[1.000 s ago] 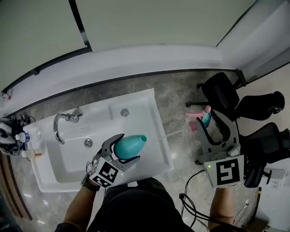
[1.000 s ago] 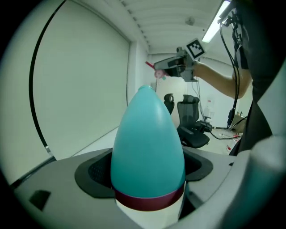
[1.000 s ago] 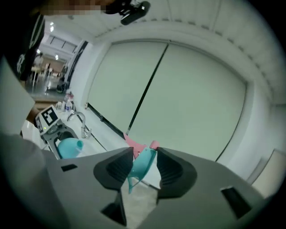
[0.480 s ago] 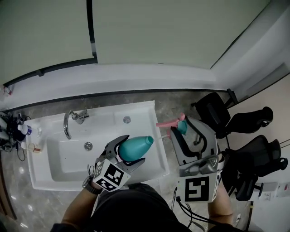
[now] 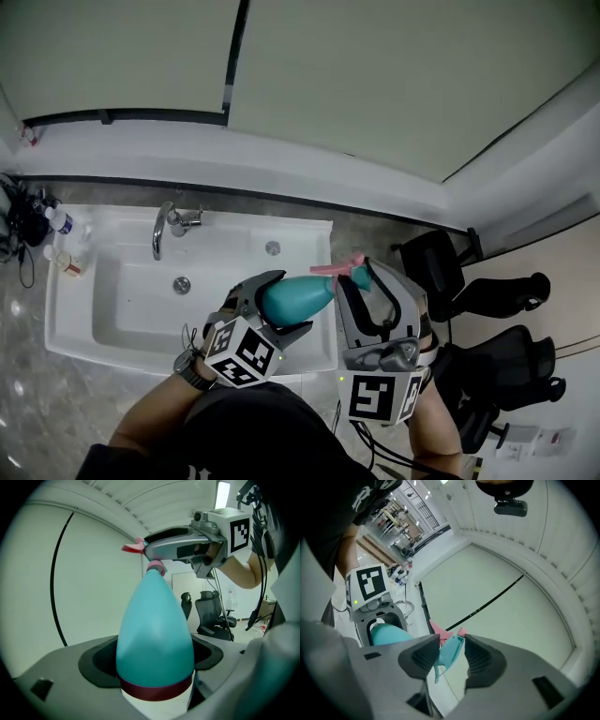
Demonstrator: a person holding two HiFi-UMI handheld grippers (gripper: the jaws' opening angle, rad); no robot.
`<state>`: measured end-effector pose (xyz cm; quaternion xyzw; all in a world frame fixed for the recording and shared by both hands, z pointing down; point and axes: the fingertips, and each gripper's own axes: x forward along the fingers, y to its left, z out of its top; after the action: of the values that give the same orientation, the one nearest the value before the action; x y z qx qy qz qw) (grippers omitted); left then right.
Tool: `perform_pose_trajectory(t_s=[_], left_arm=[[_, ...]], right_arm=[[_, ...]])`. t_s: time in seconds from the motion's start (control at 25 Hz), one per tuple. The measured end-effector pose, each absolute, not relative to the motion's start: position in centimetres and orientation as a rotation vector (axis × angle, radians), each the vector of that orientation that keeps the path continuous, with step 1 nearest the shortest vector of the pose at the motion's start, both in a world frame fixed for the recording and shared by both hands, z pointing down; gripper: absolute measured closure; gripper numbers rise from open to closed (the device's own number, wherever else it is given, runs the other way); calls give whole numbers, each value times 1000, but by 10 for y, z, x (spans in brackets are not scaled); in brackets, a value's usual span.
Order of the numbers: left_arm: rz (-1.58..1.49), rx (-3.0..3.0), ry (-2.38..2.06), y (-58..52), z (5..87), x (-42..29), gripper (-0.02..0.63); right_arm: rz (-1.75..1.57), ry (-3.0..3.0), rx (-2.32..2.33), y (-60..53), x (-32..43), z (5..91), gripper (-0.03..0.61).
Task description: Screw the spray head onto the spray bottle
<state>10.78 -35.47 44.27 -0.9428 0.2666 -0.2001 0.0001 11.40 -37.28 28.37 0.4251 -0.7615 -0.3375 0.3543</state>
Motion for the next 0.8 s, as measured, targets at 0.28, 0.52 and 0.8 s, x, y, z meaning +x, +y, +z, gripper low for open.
perform_pose_trajectory(t_s=[0.28,0.52,0.8], left_arm=[[-585,-2912,868,-357,440,97,187],[-527,-2877,907,-360,439,97,187],[-356,-2928,895,-364,433,102,187]], right_arm=[[-1002,-1905,993,-370,93,288,423],[-835,-1901,951,-375,85,290,423],[-438,-2195,927,-371,66,275,423]])
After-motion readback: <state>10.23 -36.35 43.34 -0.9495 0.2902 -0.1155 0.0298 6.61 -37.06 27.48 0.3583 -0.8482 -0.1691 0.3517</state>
